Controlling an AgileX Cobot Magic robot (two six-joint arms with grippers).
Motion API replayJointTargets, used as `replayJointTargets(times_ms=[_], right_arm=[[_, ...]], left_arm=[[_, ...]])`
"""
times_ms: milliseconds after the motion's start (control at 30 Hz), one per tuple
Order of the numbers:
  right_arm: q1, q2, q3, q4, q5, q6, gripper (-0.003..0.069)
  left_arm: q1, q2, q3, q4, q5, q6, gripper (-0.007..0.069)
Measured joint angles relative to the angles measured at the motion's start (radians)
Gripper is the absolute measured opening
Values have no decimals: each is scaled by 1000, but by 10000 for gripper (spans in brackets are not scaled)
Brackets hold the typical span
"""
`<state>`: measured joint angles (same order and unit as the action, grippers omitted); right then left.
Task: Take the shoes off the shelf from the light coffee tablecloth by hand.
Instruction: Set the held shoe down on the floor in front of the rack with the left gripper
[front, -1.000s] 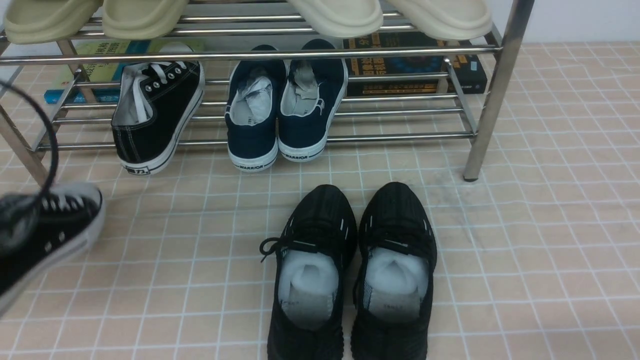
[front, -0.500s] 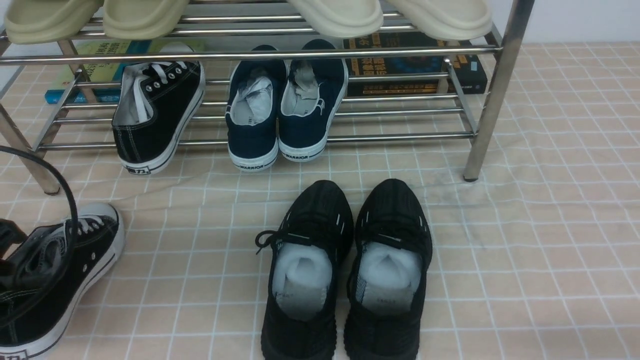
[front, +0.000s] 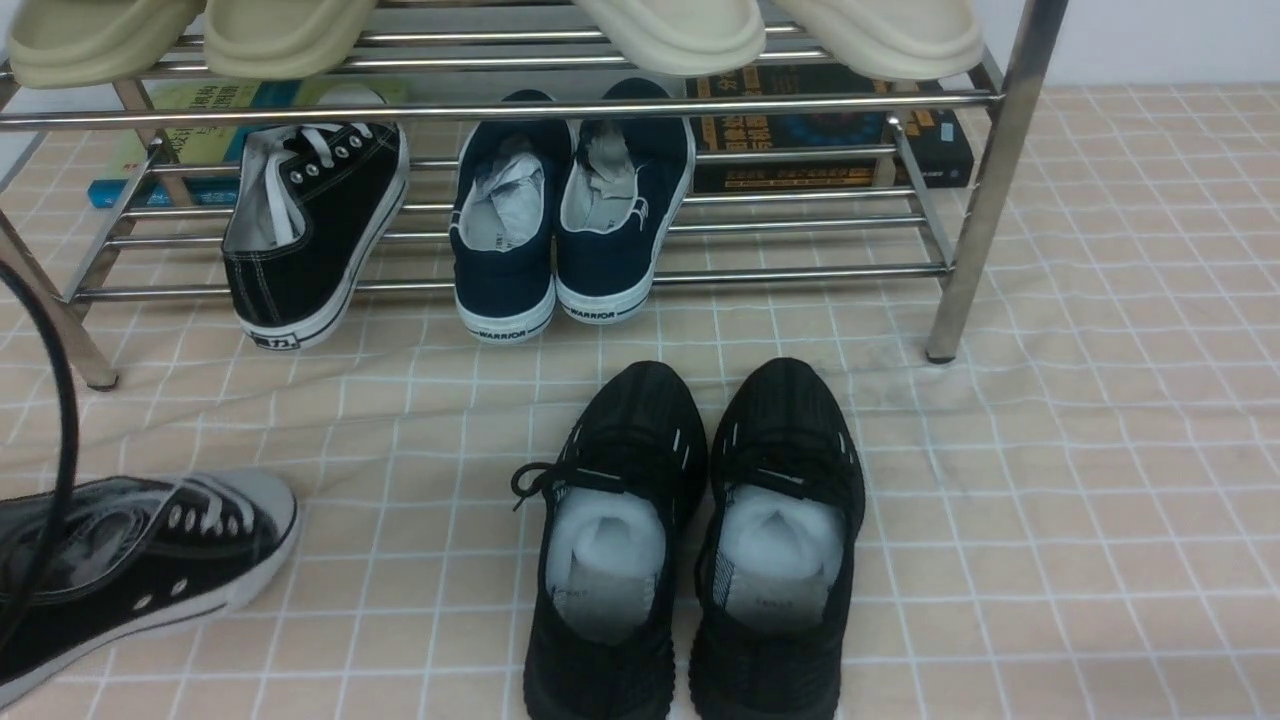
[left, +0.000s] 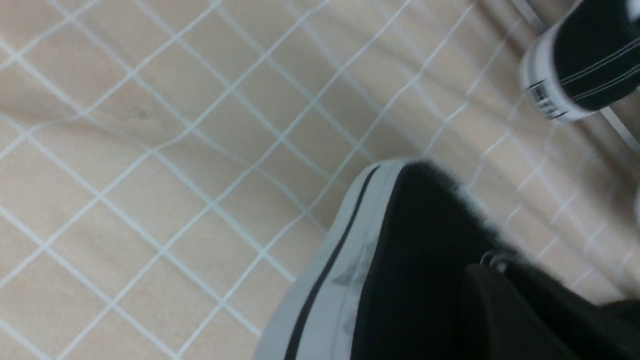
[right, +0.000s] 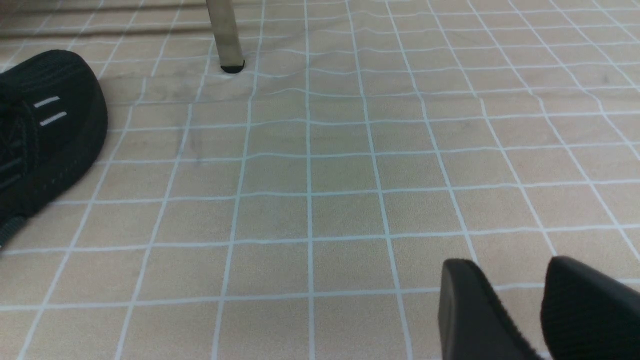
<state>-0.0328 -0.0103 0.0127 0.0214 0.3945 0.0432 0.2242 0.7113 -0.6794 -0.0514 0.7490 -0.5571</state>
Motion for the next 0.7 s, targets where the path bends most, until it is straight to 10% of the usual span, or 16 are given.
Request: replayJointTargets(times_ms=[700], right_arm=[[0, 0, 0, 0, 0, 0, 239]], left_arm=[[0, 170, 0, -97, -363, -55, 25]])
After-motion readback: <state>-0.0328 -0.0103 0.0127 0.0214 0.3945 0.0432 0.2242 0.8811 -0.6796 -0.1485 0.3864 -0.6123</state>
